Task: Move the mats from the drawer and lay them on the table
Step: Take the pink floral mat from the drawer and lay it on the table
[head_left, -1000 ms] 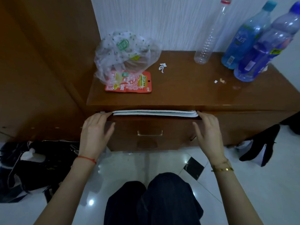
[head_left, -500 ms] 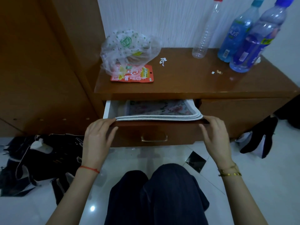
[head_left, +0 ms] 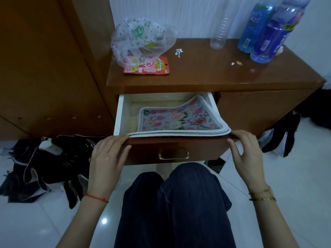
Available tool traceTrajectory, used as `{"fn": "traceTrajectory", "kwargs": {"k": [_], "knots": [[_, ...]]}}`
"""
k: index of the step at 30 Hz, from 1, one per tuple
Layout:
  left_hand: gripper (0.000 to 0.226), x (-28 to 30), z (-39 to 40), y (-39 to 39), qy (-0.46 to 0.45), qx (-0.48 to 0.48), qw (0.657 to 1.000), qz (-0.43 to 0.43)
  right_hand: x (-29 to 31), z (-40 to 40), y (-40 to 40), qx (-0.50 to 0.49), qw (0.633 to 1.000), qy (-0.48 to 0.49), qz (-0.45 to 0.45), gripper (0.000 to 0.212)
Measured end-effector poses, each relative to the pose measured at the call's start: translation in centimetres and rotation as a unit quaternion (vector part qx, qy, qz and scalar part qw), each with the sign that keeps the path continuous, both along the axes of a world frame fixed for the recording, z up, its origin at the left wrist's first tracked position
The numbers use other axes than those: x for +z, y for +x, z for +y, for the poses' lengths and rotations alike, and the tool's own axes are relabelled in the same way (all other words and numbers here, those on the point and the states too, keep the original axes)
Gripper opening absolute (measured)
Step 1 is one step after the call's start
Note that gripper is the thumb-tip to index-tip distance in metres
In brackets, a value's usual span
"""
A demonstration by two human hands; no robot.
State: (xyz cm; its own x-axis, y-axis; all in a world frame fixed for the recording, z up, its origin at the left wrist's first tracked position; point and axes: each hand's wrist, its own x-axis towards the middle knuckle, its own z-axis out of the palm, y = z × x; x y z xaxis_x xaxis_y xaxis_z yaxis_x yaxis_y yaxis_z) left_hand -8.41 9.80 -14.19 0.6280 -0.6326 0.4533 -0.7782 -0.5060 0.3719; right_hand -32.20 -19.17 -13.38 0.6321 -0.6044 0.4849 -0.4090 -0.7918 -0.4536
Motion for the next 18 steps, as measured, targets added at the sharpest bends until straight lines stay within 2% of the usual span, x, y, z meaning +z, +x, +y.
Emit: {"fn": "traceTrajectory", "kwargs": {"k": [10, 14, 18], "knots": [[0.031, 2.1, -3.2, 1.0, -0.005, 0.063, 0.998, 0.019, 2.6, -1.2, 3.1, -0.026, 0.996, 0.056, -0.063, 0.022], [0.026, 3.2, -6.1, 3.5, -0.015, 0.039, 0.997, 0.069, 4.2, -2.8, 6.1, -0.011, 0.995, 0.088, -0.035, 0.021], [0.026, 3.9, -8.1, 4.2, 0.025, 0.034, 0.988, 0.145, 5.4, -3.5, 7.4, -0.011, 0.987, 0.155, 0.037, 0.025]]}}
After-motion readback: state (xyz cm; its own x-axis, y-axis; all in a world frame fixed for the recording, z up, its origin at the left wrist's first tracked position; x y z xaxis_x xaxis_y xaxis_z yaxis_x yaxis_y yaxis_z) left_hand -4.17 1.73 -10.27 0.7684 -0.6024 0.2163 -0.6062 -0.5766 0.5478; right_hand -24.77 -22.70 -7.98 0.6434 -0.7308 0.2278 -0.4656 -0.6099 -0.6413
